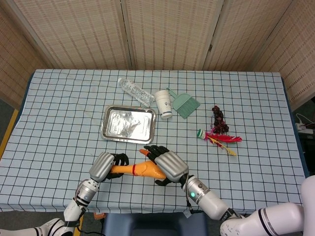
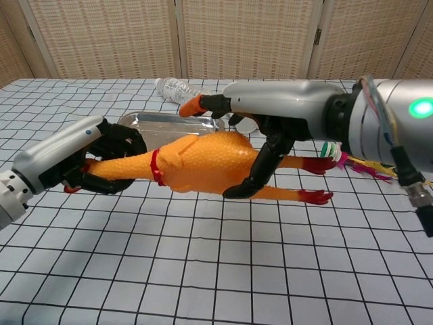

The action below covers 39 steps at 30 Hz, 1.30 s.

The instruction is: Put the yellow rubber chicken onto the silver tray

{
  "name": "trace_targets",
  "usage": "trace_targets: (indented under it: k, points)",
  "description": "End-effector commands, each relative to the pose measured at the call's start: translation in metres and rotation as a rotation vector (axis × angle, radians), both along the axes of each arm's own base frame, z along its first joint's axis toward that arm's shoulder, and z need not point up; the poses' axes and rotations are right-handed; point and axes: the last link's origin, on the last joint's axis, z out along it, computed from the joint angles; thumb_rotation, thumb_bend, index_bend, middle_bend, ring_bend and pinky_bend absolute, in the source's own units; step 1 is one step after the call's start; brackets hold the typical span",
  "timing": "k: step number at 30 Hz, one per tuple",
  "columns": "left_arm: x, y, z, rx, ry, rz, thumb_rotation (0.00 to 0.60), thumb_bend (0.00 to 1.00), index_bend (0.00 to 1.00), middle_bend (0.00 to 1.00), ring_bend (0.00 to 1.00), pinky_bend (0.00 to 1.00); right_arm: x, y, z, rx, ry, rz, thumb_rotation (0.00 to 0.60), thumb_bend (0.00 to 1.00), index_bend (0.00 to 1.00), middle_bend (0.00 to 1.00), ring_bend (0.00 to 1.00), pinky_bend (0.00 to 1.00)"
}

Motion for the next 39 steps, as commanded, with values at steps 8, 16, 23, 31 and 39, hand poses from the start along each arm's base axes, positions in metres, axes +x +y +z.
trace_targets:
  k: [8,16,23,31,39]
  points:
    - [0.0,0.0,-0.002,-0.008,0.006,-0.003,0.6,0.76,0.89,0.66,0.69,0.77,0.006,-0.004,-0.005,-0.034,-0.106,-0.004,0.6,0.21,0.77,0.6,0.64,0.94]
    - [0.001,0.002,-0.002,-0.011,0.002,-0.001,0.6,0.76,0.89,0.66,0.69,0.77,0.009,-0.007,-0.005,-0.059,-0.187,-0.017,0.6,0.42,1.0,0.79,0.9,1.0]
    - [0.0,0.003,-0.001,-0.008,0.002,0.003,0.6,0.76,0.89,0.66,0.69,0.77,0.006,-0.008,-0.006,-0.068,-0.181,-0.006,0.6,0.46,1.0,0.81,0.93,1.0]
    - [0.0,0.008,0.0,0.004,0.032,-0.007,0.6,0.76,0.89,0.66,0.69,0.77,-0.008,0.003,-0.007,0.055,-0.044,0.013,0.6,0.34,0.31,0.32,0.35,0.69]
    - [-0.003,0.016,0.006,0.02,0.087,-0.016,0.6,0.77,0.9,0.66,0.69,0.77,-0.008,0.0,0.006,0.08,-0.081,0.032,0.6,0.14,0.0,0.0,0.0,0.04]
